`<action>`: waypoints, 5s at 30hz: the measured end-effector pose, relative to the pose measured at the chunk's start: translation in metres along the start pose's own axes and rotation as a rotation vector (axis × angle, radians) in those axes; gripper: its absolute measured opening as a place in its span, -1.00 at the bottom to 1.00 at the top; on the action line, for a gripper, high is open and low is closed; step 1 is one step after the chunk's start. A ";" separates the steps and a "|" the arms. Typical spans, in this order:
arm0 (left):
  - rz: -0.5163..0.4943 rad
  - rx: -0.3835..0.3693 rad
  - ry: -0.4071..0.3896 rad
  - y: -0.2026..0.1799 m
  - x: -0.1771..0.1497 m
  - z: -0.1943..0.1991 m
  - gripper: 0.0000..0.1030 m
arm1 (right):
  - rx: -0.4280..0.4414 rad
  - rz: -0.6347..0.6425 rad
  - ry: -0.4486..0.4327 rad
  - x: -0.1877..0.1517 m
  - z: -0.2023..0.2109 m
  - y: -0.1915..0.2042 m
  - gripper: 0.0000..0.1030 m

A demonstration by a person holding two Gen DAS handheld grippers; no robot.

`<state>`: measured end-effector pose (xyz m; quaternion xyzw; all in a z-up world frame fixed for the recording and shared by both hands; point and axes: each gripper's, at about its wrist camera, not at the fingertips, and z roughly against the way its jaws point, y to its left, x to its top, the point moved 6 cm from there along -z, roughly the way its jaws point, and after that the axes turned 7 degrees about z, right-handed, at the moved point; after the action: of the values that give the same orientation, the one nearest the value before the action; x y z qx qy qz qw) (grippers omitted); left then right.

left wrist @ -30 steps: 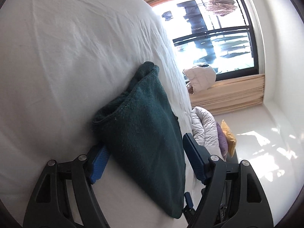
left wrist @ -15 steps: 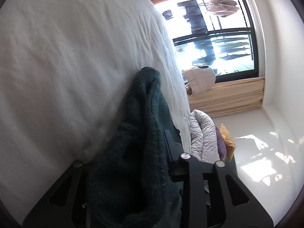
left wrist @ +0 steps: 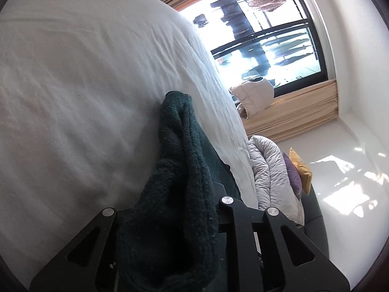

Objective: Fold small clothes

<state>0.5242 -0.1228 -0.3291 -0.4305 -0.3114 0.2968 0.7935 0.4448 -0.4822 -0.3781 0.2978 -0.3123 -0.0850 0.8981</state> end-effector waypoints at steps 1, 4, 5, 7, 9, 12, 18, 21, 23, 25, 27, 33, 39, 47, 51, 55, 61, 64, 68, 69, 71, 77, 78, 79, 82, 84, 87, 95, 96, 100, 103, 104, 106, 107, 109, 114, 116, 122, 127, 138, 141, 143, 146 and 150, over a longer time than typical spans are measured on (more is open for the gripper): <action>-0.034 0.002 -0.006 -0.009 -0.001 0.000 -0.71 | 0.007 -0.007 0.001 0.000 0.002 0.000 -1.00; -0.159 0.001 -0.016 -0.044 -0.008 0.002 -0.71 | 0.074 -0.063 -0.020 0.002 0.020 -0.003 -0.50; -0.218 0.002 -0.016 -0.060 -0.014 0.002 -0.71 | 0.106 -0.079 -0.039 0.004 0.028 -0.003 -0.03; -0.345 -0.003 -0.007 -0.092 -0.030 -0.002 -0.71 | 0.149 -0.092 -0.087 0.009 0.049 -0.004 0.40; -0.488 -0.003 -0.001 -0.123 -0.053 -0.006 -0.71 | 0.192 -0.104 -0.117 0.015 0.066 -0.010 0.43; -0.730 0.007 0.015 -0.164 -0.106 -0.019 -0.71 | 0.250 -0.154 -0.125 0.024 0.085 -0.027 0.44; -1.065 0.094 0.073 -0.166 -0.218 -0.058 -0.71 | 0.325 -0.219 -0.055 0.025 0.095 -0.058 0.52; -1.131 0.126 0.098 -0.145 -0.252 -0.065 -0.71 | 0.350 -0.245 -0.046 0.022 0.094 -0.070 0.60; -1.188 0.134 0.102 -0.137 -0.267 -0.065 -0.71 | 0.331 -0.251 -0.008 0.025 0.081 -0.073 0.60; -1.218 0.135 0.083 -0.136 -0.269 -0.065 -0.71 | 0.327 -0.249 0.012 0.027 0.075 -0.071 0.60; -1.248 0.139 0.066 -0.138 -0.274 -0.066 -0.71 | 0.343 -0.232 0.012 0.033 0.072 -0.063 0.58; -1.304 0.127 0.046 -0.138 -0.287 -0.062 -0.71 | 0.347 -0.167 0.071 0.045 0.053 -0.040 -0.19; -1.355 0.113 0.058 -0.145 -0.301 -0.057 -0.71 | 0.262 -0.077 0.046 0.061 0.073 -0.049 -0.70; -1.449 0.094 0.121 -0.155 -0.359 -0.077 -0.71 | 0.121 0.018 0.033 0.081 0.099 -0.081 -0.73; -1.477 0.092 0.156 -0.156 -0.385 -0.088 -0.71 | 0.088 0.020 0.029 0.080 0.105 -0.101 -0.73; -1.490 0.101 0.177 -0.150 -0.405 -0.096 -0.71 | 0.075 0.015 0.026 0.078 0.109 -0.120 -0.73; -1.480 0.092 0.190 -0.146 -0.419 -0.104 -0.71 | 0.061 0.013 0.015 0.080 0.111 -0.127 -0.73; -1.473 0.104 0.201 -0.142 -0.421 -0.108 -0.71 | 0.032 0.023 0.038 0.078 0.108 -0.134 -0.70; -1.457 0.159 0.246 -0.133 -0.421 -0.117 -0.69 | -0.020 -0.030 0.042 0.069 0.101 -0.160 -0.53; -1.438 0.150 0.263 -0.131 -0.419 -0.114 -0.64 | -0.007 -0.047 0.028 0.067 0.103 -0.164 -0.53; -1.410 0.130 0.288 -0.130 -0.416 -0.105 -0.50 | 0.002 -0.069 0.000 0.066 0.110 -0.166 -0.47; -1.297 0.006 0.342 -0.126 -0.390 -0.034 0.56 | -0.137 -0.120 -0.084 0.065 0.147 -0.179 0.02; -1.279 -0.013 0.337 -0.124 -0.378 -0.019 0.56 | -0.144 -0.124 -0.099 0.064 0.155 -0.177 0.02; -1.255 -0.041 0.317 -0.123 -0.365 -0.007 0.56 | -0.132 -0.127 -0.126 0.063 0.165 -0.172 0.02; -1.164 -0.061 0.262 -0.124 -0.317 0.008 0.56 | -0.041 -0.094 -0.159 0.056 0.178 -0.139 -0.05; -1.132 -0.018 0.196 -0.122 -0.282 0.002 0.56 | 0.015 -0.032 -0.131 0.046 0.175 -0.107 -0.13; -1.064 0.013 0.183 -0.118 -0.246 -0.014 0.55 | 0.093 0.071 -0.066 0.025 0.162 -0.061 -0.13; -1.041 0.151 0.309 -0.067 -0.271 -0.081 0.55 | 0.014 0.120 0.060 -0.031 0.129 -0.067 -0.67; -1.061 0.158 0.293 -0.067 -0.274 -0.082 0.55 | -0.008 0.119 0.057 -0.033 0.131 -0.074 -0.80; -1.040 0.169 0.309 -0.065 -0.282 -0.094 0.61 | -0.041 0.087 0.009 -0.034 0.140 -0.101 -1.00; -1.108 0.208 0.308 -0.065 -0.298 -0.098 0.66 | -0.078 0.118 -0.023 -0.034 0.142 -0.106 -1.00; -1.116 0.208 0.316 -0.066 -0.300 -0.097 0.66 | -0.097 0.136 -0.031 -0.034 0.142 -0.106 -1.00; -1.082 0.156 0.361 -0.070 -0.293 -0.083 0.66 | -0.095 0.130 -0.039 -0.032 0.147 -0.110 -1.00; -1.059 0.123 0.379 -0.074 -0.289 -0.072 0.66 | -0.097 0.117 -0.047 -0.030 0.152 -0.114 -1.00; -1.047 0.088 0.336 -0.083 -0.267 -0.050 0.67 | -0.115 0.110 -0.066 -0.027 0.165 -0.117 -1.00; -0.869 0.105 0.216 -0.095 -0.185 -0.047 0.75 | -0.152 0.033 -0.176 -0.006 0.200 -0.129 0.43; -0.822 0.164 0.272 -0.083 -0.171 -0.070 0.75 | -0.110 -0.027 -0.153 0.001 0.194 -0.136 0.46; -0.597 0.182 0.539 -0.039 -0.183 -0.132 0.75 | -0.024 -0.186 -0.033 -0.001 0.153 -0.166 0.44; -0.506 0.124 0.589 -0.037 -0.187 -0.162 0.72 | 0.044 -0.197 0.016 0.010 0.131 -0.158 0.18; -0.571 0.077 0.646 -0.053 -0.196 -0.170 -0.34 | -0.130 0.006 0.037 0.012 0.127 -0.113 -0.45; -0.613 0.075 0.624 -0.063 -0.196 -0.141 -0.35 | -0.117 0.067 -0.003 0.008 0.149 -0.076 -0.48; -0.617 0.065 0.607 -0.069 -0.192 -0.113 -0.35 | -0.113 0.119 -0.017 0.000 0.161 -0.047 -0.49; -0.659 0.028 0.554 -0.081 -0.176 -0.053 -0.35 | -0.056 0.164 -0.042 -0.019 0.181 -0.001 -0.49; -0.631 0.018 0.528 -0.071 -0.148 0.033 -0.34 | 0.065 0.161 -0.056 -0.057 0.200 0.052 -0.49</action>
<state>0.4204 -0.2474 -0.2885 -0.3685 -0.2111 -0.0792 0.9019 0.2756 -0.5178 -0.2508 0.2985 -0.3626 -0.0106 0.8828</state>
